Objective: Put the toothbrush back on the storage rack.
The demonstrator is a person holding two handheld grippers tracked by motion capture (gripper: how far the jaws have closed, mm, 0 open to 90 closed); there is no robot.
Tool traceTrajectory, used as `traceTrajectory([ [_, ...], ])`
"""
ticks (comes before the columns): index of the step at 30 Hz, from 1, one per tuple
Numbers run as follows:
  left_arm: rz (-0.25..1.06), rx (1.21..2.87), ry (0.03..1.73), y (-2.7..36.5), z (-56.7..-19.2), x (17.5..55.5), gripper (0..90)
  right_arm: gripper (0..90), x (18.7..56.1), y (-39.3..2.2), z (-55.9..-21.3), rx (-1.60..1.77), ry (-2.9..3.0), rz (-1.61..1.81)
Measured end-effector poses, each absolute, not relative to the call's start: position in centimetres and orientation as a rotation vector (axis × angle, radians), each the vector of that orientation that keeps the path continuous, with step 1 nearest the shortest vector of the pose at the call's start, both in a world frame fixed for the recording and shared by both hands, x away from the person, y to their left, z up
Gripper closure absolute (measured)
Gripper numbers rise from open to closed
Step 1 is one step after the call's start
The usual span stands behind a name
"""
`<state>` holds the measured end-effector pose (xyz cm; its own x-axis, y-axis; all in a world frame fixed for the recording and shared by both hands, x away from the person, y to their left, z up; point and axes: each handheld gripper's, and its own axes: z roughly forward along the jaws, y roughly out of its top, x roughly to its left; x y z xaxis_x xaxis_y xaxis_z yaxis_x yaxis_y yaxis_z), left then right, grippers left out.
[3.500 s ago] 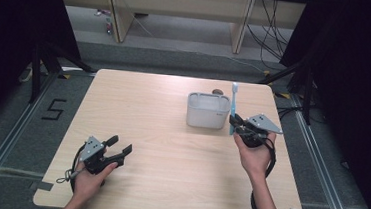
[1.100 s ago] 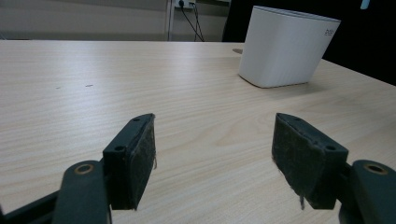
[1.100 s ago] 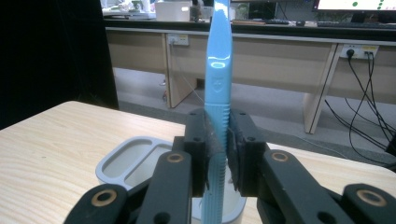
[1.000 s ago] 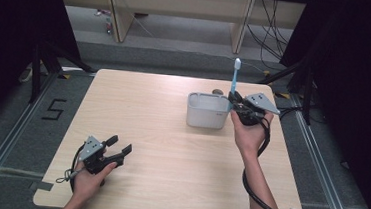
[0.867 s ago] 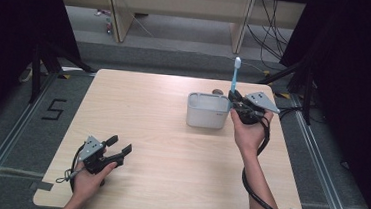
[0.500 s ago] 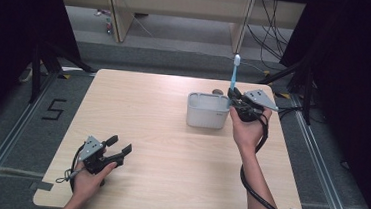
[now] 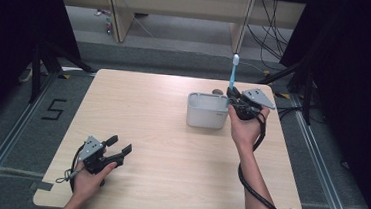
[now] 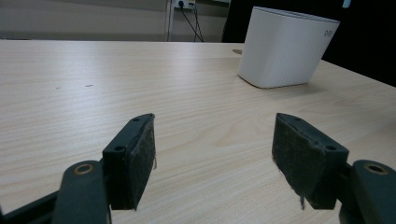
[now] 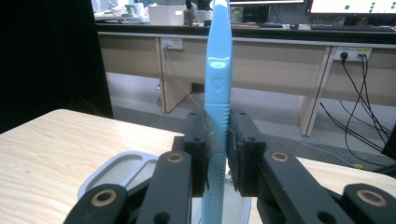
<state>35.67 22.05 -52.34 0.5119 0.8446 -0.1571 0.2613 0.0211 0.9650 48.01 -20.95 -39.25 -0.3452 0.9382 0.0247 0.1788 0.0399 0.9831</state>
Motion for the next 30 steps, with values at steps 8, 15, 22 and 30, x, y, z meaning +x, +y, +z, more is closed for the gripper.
traceTrajectory([
  [8, 0.593, 1.523, 0.987, 22.1, -52.4, 35.7, 29.5, 79.0, 48.5, -21.0, -39.7, 1.157, 1.619, 1.353],
  [15, 0.593, 1.523, 0.987, 22.1, -52.4, 35.7, 29.5, 79.0, 48.8, -20.8, -40.0, 1.175, 1.628, 1.348],
  [22, 0.593, 1.524, 0.986, 22.1, -52.4, 35.7, 29.5, 79.0, 48.9, -20.8, -40.2, 1.181, 1.638, 1.342],
  [30, 0.592, 1.523, 0.987, 22.1, -52.4, 35.7, 29.5, 79.0, 49.2, -20.6, -40.7, 1.175, 1.644, 1.332],
])
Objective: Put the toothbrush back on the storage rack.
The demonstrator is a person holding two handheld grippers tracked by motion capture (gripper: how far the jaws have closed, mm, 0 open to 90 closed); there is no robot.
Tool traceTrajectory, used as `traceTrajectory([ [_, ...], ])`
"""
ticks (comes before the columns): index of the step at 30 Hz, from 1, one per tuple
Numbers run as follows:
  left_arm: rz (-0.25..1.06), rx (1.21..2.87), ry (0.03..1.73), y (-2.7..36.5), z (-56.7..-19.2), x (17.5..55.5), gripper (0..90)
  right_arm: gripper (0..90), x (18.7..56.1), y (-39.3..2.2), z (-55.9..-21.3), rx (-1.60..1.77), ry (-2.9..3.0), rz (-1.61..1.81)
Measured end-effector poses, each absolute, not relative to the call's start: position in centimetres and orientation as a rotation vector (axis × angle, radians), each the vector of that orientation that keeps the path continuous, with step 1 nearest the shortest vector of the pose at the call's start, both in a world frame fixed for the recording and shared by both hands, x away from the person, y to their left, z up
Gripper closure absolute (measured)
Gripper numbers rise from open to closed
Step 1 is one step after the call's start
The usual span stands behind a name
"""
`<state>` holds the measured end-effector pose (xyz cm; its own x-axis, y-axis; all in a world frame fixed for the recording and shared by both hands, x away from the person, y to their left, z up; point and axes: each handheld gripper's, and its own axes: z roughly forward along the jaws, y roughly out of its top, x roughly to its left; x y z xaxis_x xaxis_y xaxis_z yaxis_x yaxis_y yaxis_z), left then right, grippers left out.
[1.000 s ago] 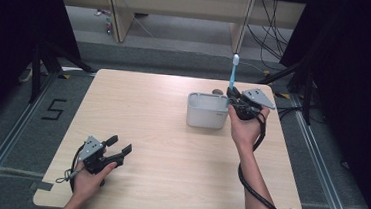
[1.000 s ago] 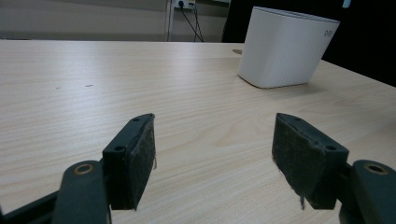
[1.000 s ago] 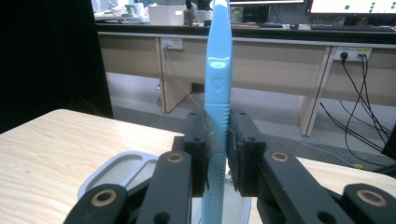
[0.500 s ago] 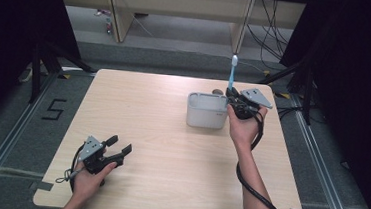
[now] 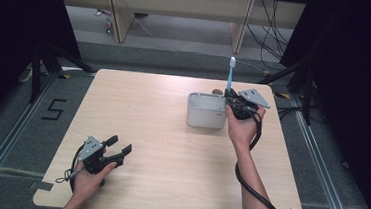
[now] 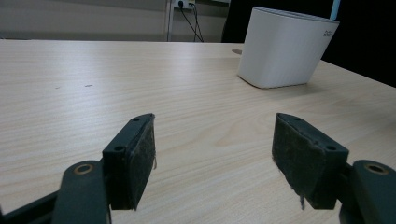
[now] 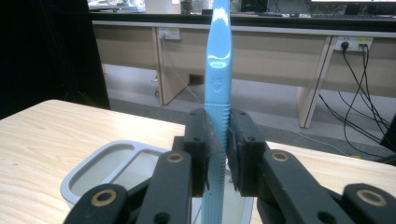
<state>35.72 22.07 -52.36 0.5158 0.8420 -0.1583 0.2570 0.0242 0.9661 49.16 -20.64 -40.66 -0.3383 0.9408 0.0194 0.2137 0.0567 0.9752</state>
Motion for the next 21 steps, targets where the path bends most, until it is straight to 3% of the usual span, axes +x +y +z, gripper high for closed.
traceTrajectory([
  [21, 0.594, 1.525, 0.985, 22.06, -52.36, 35.72, 29.5, 79.0, 49.40, -20.72, -41.38, 1.192, 1.658, 1.324],
])
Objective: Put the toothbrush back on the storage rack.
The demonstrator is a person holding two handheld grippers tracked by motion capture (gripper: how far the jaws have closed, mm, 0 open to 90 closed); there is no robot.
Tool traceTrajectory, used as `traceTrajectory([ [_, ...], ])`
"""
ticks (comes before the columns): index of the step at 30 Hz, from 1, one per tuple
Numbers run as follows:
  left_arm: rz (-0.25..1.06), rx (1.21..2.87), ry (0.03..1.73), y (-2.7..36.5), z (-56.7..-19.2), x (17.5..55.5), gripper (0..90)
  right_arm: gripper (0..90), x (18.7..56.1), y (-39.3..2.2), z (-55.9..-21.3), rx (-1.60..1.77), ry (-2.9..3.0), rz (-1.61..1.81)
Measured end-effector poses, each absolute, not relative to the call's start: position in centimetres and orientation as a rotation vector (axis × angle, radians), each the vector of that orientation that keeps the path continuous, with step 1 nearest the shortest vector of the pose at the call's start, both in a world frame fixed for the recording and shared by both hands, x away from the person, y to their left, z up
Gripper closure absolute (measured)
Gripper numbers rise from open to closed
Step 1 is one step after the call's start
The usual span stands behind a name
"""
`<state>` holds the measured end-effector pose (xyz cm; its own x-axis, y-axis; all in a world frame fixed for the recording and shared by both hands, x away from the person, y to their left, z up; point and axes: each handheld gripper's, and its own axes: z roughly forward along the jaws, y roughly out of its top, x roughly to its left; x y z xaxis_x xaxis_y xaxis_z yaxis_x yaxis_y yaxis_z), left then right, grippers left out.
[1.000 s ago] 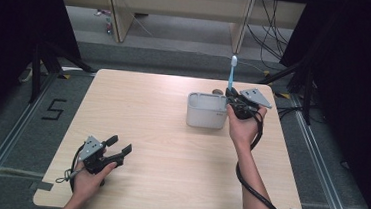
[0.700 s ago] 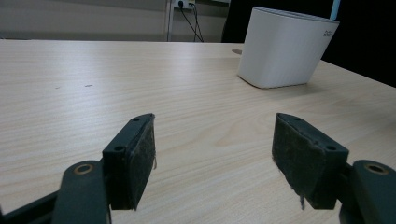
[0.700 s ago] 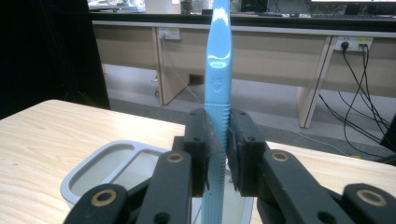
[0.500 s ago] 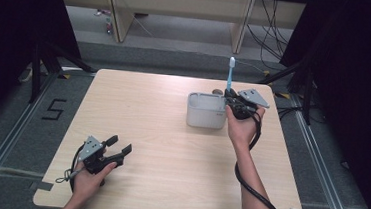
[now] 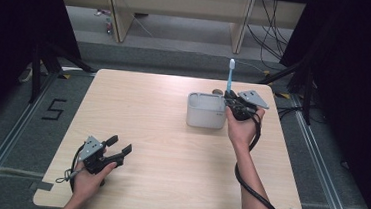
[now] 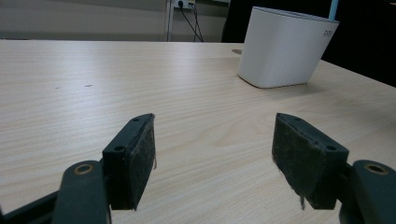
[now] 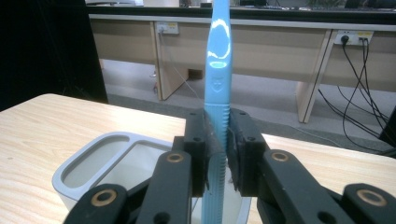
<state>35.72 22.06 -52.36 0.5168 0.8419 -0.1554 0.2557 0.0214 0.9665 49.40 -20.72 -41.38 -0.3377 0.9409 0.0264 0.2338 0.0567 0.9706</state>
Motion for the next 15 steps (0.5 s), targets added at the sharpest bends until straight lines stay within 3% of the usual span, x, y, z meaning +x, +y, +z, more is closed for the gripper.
traceTrajectory([
  [15, 0.593, 1.525, 0.985, 22.06, -52.36, 35.74, 29.5, 79.0, 49.28, -20.67, -42.22, 1.208, 1.663, 1.316],
])
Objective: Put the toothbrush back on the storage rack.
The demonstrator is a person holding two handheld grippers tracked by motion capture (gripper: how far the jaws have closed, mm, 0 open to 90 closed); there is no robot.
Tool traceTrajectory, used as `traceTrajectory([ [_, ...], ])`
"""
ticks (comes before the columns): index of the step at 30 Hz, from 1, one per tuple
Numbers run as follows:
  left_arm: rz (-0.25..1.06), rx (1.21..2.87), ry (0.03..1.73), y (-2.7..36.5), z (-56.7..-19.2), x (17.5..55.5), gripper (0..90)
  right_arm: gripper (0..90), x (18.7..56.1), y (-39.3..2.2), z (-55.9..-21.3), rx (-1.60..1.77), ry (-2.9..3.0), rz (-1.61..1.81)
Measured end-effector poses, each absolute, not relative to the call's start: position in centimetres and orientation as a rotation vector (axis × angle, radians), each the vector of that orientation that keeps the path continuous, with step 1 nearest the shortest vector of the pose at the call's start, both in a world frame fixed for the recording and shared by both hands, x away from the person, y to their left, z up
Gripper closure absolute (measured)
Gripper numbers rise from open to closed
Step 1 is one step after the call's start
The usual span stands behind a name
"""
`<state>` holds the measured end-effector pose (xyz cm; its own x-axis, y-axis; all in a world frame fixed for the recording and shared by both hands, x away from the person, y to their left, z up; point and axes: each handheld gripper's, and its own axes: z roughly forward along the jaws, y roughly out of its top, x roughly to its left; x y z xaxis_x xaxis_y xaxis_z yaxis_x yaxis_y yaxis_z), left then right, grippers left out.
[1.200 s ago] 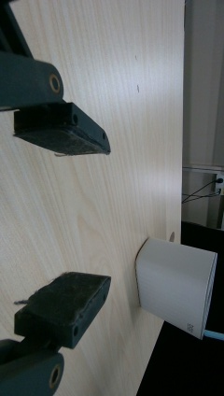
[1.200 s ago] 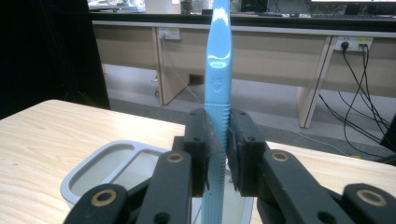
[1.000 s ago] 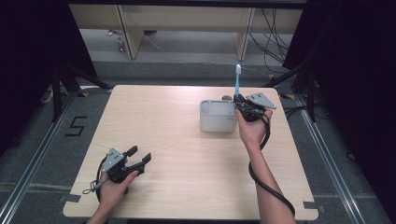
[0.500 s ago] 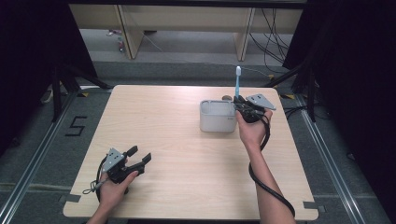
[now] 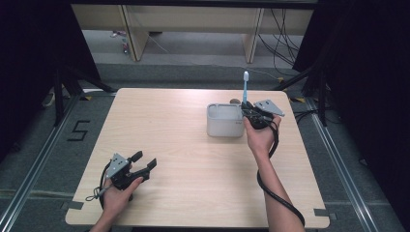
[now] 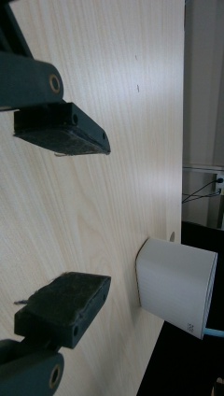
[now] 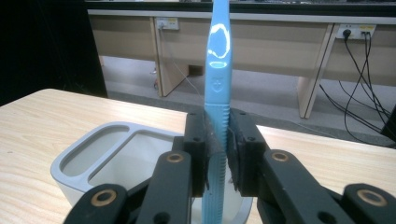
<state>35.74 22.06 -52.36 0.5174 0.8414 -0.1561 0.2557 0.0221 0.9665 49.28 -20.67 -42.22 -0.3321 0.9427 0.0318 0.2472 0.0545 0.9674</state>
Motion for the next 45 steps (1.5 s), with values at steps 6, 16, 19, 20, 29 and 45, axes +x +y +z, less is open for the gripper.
traceTrajectory([
  [6, 0.594, 1.525, 0.983, 22.1, -52.4, 35.7, 29.5, 78.9, 49.1, -20.7, -42.5, 1.230, 1.659, 1.317],
  [16, 0.593, 1.525, 0.984, 22.1, -52.4, 35.7, 29.5, 78.9, 49.1, -20.9, -43.2, 1.228, 1.670, 1.302],
  [19, 0.593, 1.525, 0.984, 22.1, -52.4, 35.7, 29.5, 78.8, 49.1, -20.9, -43.4, 1.231, 1.677, 1.311],
  [20, 0.593, 1.525, 0.984, 22.1, -52.4, 35.7, 29.5, 78.8, 49.1, -20.9, -43.4, 1.229, 1.677, 1.300],
  [29, 0.592, 1.523, 0.985, 22.1, -52.4, 35.7, 29.5, 78.8, 49.0, -20.8, -43.8, 1.258, 1.672, 1.307],
  [45, 0.593, 1.525, 0.983, 22.1, -52.4, 35.7, 29.5, 78.7, 49.2, -21.1, -44.3, 1.250, 1.689, 1.290],
])
